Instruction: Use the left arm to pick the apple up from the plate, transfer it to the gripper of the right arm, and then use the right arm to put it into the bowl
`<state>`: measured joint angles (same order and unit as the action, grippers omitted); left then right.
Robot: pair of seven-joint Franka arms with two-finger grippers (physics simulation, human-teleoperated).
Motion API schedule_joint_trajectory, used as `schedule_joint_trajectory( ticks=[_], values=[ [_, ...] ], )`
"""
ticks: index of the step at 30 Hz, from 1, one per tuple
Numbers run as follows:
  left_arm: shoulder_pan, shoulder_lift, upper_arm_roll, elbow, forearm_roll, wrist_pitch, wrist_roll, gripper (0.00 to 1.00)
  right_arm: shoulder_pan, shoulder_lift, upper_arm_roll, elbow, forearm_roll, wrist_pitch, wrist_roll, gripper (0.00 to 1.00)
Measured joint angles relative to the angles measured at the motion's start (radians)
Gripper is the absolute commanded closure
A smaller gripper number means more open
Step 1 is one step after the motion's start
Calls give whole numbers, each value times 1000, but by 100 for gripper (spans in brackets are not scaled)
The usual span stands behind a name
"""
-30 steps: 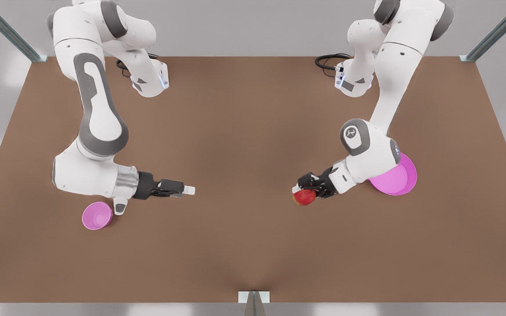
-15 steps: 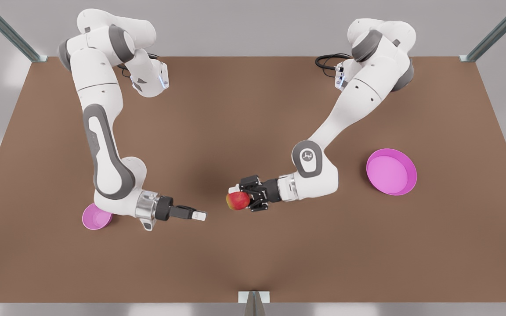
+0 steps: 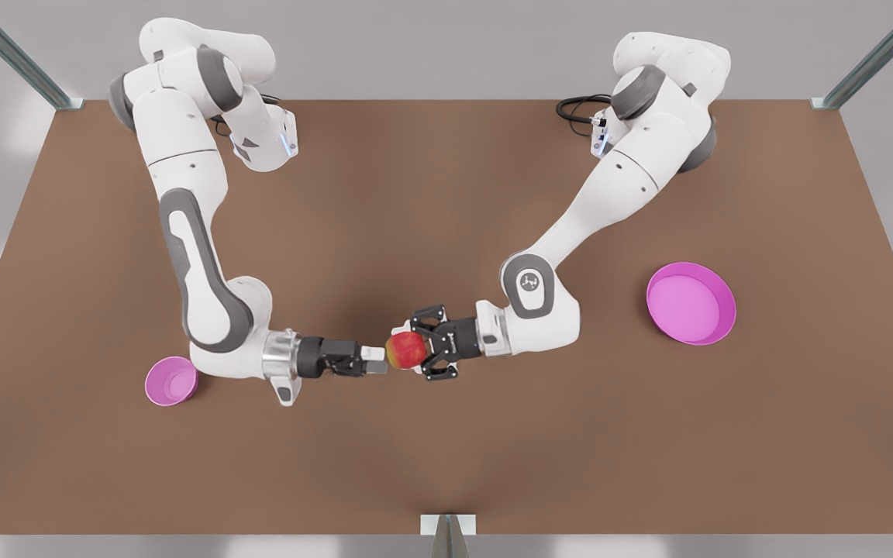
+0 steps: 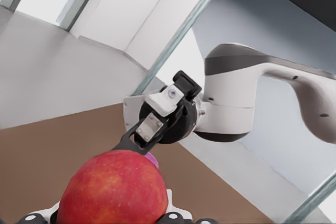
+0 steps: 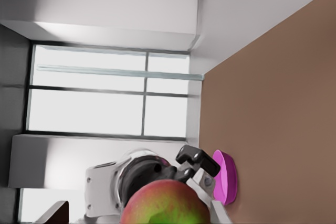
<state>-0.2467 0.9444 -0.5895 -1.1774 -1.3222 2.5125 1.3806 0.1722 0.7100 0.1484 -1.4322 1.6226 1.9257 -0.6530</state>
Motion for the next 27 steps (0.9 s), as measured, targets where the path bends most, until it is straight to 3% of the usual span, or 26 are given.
schedule_joint_trajectory(
  ticks=[12,27],
  values=[
    [-8,7,-1,2,-3,1,183,31,19,8,-6,-5,-15,17,-104,0],
    [-8,8,1,1,-5,-1,304,31,42,0,21,-14,-29,42,6,0]
  ],
)
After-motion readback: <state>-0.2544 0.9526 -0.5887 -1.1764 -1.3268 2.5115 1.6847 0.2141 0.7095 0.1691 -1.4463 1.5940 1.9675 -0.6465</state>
